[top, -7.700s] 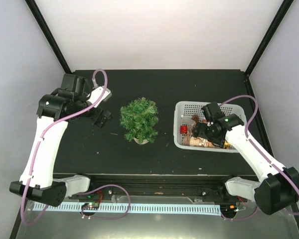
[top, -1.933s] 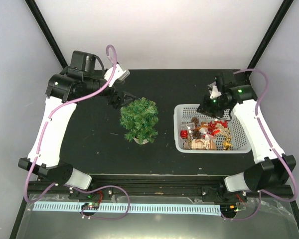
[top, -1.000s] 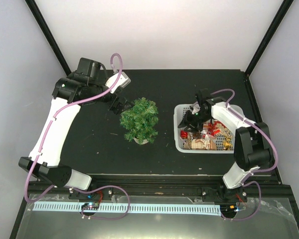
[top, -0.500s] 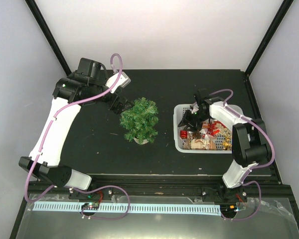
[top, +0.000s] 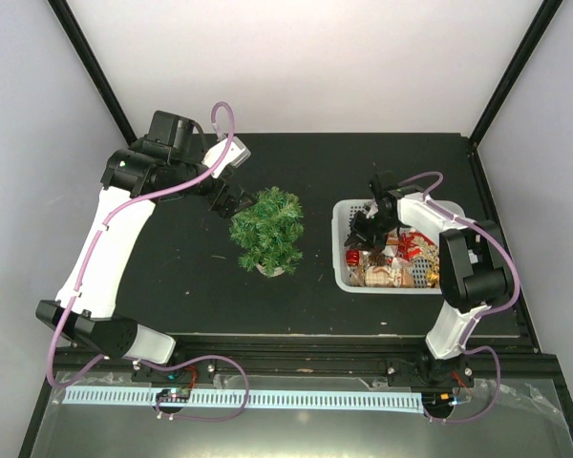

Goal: Decorate the small christmas tree

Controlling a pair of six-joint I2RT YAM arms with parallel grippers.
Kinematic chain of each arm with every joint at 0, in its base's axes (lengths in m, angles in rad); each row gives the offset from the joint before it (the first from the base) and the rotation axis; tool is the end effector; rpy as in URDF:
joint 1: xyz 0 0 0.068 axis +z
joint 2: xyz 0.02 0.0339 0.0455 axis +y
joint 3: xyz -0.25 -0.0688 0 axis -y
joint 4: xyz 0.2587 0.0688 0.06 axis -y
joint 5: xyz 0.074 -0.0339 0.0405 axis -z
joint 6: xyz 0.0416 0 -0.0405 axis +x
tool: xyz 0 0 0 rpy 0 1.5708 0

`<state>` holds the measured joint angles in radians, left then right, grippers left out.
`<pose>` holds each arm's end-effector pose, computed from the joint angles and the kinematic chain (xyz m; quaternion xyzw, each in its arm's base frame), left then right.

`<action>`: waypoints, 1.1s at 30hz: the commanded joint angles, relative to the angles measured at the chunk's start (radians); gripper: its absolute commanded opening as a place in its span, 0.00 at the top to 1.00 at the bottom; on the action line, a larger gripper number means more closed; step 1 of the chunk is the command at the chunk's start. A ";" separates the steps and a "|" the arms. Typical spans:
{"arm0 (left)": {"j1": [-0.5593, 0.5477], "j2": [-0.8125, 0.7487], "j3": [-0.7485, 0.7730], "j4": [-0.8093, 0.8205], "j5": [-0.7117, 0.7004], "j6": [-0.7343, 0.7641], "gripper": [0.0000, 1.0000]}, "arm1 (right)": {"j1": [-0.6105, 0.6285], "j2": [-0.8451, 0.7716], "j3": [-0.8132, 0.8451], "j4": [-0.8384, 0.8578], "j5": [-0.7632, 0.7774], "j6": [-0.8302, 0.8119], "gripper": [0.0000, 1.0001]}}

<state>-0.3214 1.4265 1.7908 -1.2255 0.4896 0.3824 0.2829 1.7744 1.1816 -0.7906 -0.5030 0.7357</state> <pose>0.2562 -0.1059 0.4251 0.3926 0.8250 -0.2169 0.3438 0.3201 0.1139 0.1551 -0.1938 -0.9449 -0.2605 0.0417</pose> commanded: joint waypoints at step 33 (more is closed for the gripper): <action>-0.035 0.074 0.229 -0.098 0.027 0.081 0.01 | -0.001 -0.430 0.469 -0.341 0.097 -0.179 0.99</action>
<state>-0.3424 1.4700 1.9160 -1.2747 0.4919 0.4286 0.2829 1.3800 1.5375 -1.0538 -0.4278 0.6037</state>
